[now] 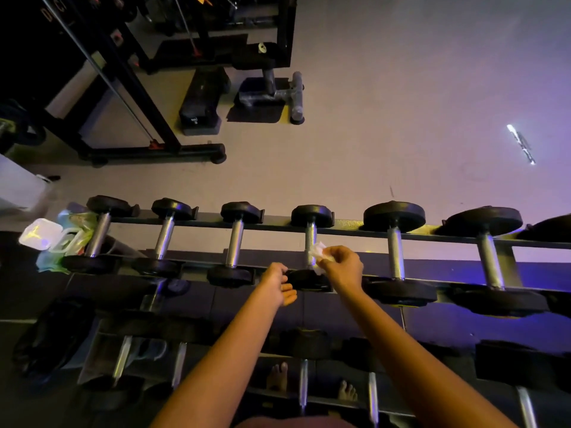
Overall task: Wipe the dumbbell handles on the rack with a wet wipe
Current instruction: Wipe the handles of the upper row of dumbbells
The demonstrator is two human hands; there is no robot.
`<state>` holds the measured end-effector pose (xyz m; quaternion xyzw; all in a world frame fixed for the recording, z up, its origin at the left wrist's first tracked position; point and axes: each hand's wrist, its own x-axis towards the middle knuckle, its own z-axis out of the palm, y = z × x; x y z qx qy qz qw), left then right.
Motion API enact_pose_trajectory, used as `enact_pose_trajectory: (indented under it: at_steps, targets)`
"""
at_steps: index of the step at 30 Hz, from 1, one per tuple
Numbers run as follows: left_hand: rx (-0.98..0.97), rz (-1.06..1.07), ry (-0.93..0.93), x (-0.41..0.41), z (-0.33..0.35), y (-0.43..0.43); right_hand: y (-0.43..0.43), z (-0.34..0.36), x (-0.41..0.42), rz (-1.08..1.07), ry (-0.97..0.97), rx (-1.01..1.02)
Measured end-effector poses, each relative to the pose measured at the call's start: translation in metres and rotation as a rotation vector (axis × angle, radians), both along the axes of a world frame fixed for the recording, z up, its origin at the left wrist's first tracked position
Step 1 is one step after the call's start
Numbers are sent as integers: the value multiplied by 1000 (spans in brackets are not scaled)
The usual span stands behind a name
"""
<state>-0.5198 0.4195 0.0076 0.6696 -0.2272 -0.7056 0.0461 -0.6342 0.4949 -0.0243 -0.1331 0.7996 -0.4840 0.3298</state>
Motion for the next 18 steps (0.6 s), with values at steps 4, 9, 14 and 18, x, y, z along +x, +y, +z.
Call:
enact_pose_trajectory:
  at_steps: [4,9,14,18]
  targets:
    - [110,26,-6,-20,-10,-7,-15,1,-2,43,57,37]
    - [177,-47,-20,-45,-35,-8,-19,-17,-3,175,131,158]
    - [85,58,-132,-51,-53,-7,-28,-28,-6,230,197,197]
    - [-43,-20,-245,-49,-60,-9,-49,-29,-18,160,193,173]
